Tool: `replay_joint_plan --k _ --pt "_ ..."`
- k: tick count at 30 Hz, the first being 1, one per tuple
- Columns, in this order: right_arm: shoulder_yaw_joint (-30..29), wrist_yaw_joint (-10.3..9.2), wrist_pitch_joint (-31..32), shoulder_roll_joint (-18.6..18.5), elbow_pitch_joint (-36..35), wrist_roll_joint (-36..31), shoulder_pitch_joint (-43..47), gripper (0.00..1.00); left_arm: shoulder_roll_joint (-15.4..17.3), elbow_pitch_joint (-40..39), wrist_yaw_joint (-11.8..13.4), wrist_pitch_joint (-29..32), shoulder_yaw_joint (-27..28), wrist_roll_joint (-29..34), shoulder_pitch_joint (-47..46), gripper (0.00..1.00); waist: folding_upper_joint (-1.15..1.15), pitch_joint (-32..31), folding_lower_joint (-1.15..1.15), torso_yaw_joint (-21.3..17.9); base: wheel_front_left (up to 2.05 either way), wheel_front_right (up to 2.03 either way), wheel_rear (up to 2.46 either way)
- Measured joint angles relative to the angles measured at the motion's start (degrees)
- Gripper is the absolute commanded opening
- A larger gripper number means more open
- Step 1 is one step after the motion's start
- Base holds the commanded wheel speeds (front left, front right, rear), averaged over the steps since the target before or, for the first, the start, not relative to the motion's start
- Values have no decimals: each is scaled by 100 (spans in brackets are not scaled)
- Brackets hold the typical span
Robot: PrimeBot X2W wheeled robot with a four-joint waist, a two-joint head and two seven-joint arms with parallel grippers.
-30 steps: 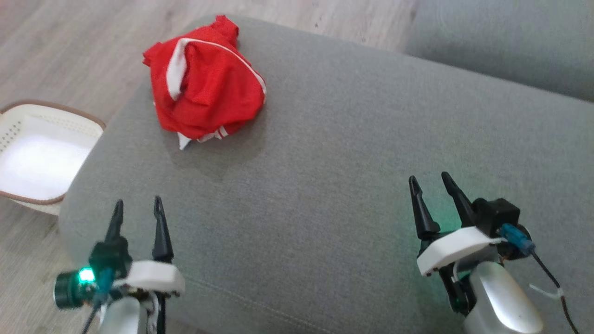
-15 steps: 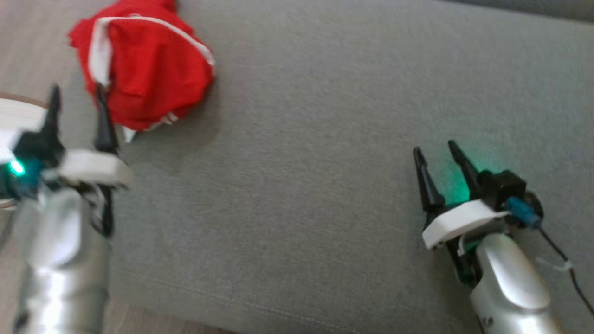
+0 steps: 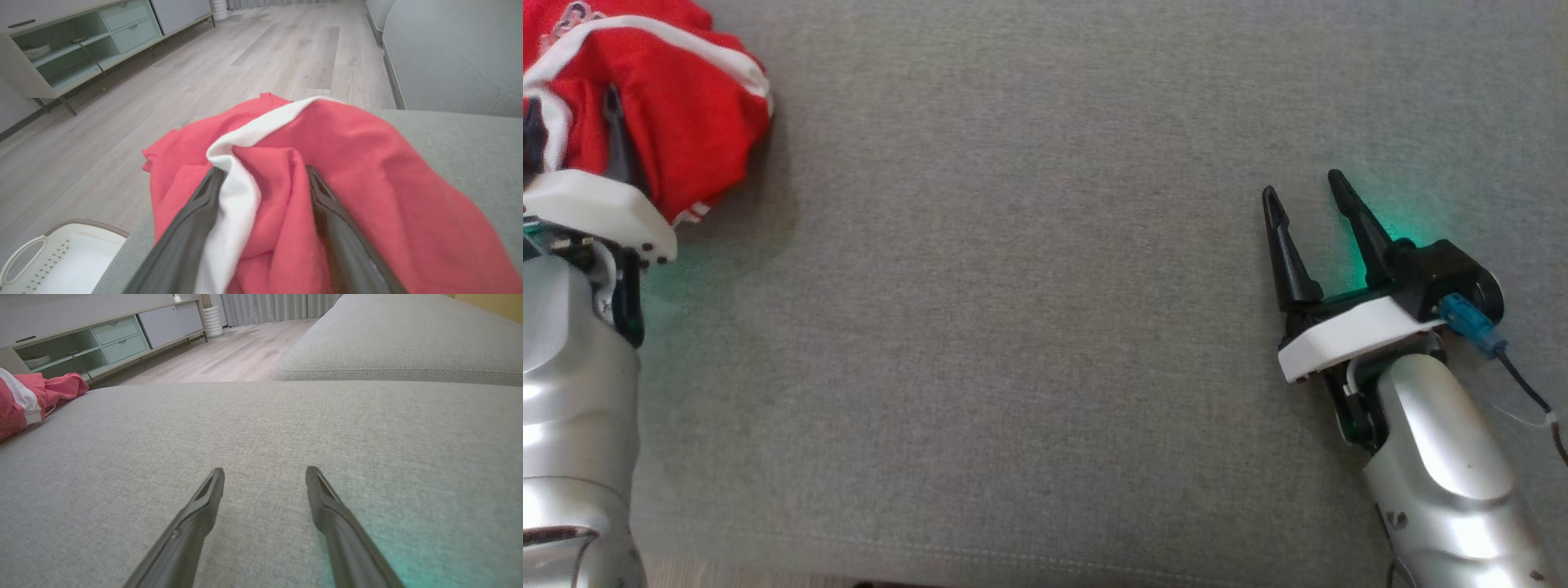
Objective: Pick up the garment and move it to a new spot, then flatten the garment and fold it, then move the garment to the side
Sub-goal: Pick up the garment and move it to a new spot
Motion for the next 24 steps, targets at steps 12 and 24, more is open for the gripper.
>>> replay_joint_plan --k 12,24 --pt "-166 0 -13 96 156 105 168 100 89 -63 -5 -474 -524 271 -380 0 0 -440 -1 -212 0 0 0" --pt "-40 0 -7 291 244 307 555 100 -623 -1793 -100 -582 -1755 29 -770 0 0 -1218 -1 -1143 0 0 0"
